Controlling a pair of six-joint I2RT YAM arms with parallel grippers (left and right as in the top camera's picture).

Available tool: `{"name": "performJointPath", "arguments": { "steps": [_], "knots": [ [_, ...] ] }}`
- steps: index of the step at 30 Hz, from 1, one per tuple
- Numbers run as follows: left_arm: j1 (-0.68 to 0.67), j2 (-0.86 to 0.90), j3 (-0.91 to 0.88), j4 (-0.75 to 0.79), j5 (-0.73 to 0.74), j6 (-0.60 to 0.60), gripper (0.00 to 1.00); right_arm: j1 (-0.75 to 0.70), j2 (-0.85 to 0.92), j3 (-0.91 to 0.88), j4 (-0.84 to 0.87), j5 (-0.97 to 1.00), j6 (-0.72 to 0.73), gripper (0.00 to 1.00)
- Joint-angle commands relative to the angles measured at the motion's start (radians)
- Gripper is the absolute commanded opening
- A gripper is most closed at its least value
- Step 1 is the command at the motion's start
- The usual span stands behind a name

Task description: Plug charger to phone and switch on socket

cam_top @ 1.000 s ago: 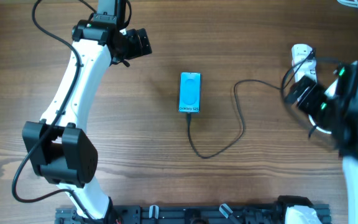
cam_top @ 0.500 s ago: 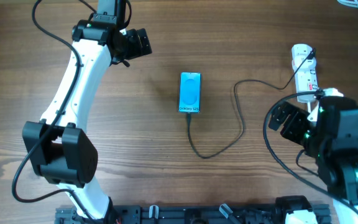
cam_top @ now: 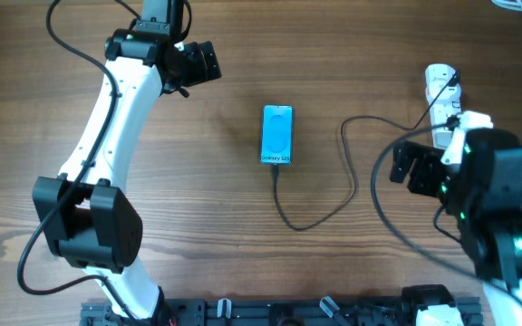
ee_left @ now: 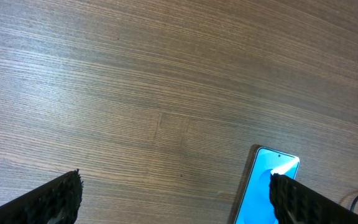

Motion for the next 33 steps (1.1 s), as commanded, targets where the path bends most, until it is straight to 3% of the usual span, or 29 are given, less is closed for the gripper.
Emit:
{"name": "performJointPath", "arguments": {
  "steps": [1, 7, 14, 18, 25, 33],
  "knots": [
    [-0.003, 0.010, -0.005, 0.000, -0.013, -0.013, 1.00, -0.035, -0.118, -0.003, 0.012, -0.076, -0.185, 1.00],
    [-0.003, 0.010, -0.005, 0.000, -0.013, -0.013, 1.00, -0.119, -0.369, -0.190, 0.153, -0.142, -0.185, 1.00],
    [-0.003, 0.010, -0.005, 0.000, -0.013, -0.013, 1.00, -0.119, -0.611, -0.513, 0.467, -0.156, -0.190, 1.00],
    [-0.003, 0.010, -0.005, 0.000, -0.013, -0.013, 1.00, -0.119, -0.744, -0.700, 0.668, -0.287, -0.315, 1.00],
    [-0.003, 0.010, -0.005, 0.000, -0.013, -0.013, 1.00, -0.119, -0.867, -0.916, 0.906, -0.283, -0.319, 1.00],
    [-0.003, 0.009, -0.005, 0.000, -0.013, -0.013, 1.00, -0.119, -0.866, -1.002, 1.056, -0.246, -0.312, 1.00]
  ]
}}
